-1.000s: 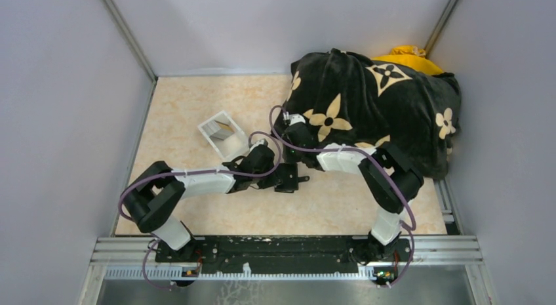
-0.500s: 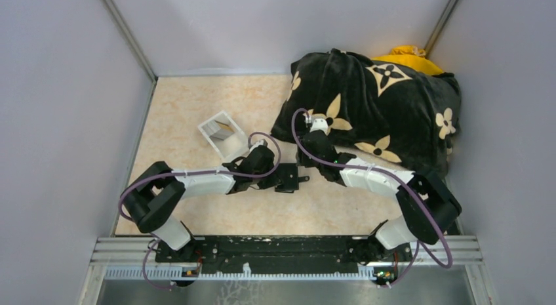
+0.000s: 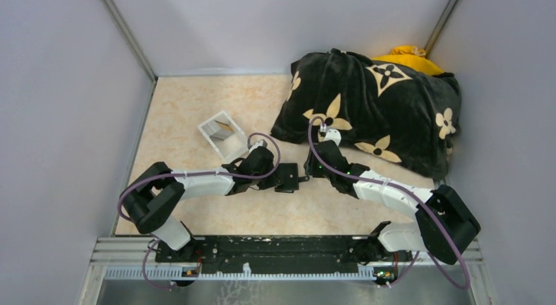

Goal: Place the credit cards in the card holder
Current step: Close the card holder at the center of the board.

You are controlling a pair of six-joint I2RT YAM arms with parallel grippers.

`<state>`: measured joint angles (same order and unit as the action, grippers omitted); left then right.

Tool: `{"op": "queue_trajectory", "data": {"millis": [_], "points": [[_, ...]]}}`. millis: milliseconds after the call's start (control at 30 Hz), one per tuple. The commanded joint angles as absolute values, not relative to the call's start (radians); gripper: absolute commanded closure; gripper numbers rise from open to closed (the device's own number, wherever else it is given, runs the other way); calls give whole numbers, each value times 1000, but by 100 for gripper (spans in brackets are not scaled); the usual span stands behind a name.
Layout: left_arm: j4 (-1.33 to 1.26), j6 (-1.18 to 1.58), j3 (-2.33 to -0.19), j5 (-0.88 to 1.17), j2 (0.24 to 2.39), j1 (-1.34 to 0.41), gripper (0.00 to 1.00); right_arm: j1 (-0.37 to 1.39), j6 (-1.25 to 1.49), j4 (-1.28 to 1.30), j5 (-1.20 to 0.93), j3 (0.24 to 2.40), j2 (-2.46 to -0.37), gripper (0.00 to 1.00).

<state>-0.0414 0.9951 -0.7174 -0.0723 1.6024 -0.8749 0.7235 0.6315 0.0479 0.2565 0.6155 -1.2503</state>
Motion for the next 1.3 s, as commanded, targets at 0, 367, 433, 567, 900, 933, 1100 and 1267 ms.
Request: {"op": "queue_trajectory", "data": {"millis": [0,367,433,567,900,933,1100,1267], "points": [[194,969,-638,-57,1678,-903,100,719,672,43,235,603,-1247,63],[190,971,-633,-57,1679,-902,100,721,707,23,210,552,-1242,63],[190,970,-634,-58,1680,-901,100,721,711,16,201,546,-1242,64],[191,971,-633,-57,1679,-902,100,719,725,0,183,534,-1247,66],[191,977,-629,-57,1674,-901,100,717,748,-38,161,512,-1255,73],[190,977,-629,-57,1675,-901,100,716,751,-41,158,511,-1259,73],[191,977,-629,-56,1674,-902,100,705,758,-60,145,497,-1264,74],[190,978,-629,-54,1677,-901,100,696,758,-70,137,491,-1269,74]]}}
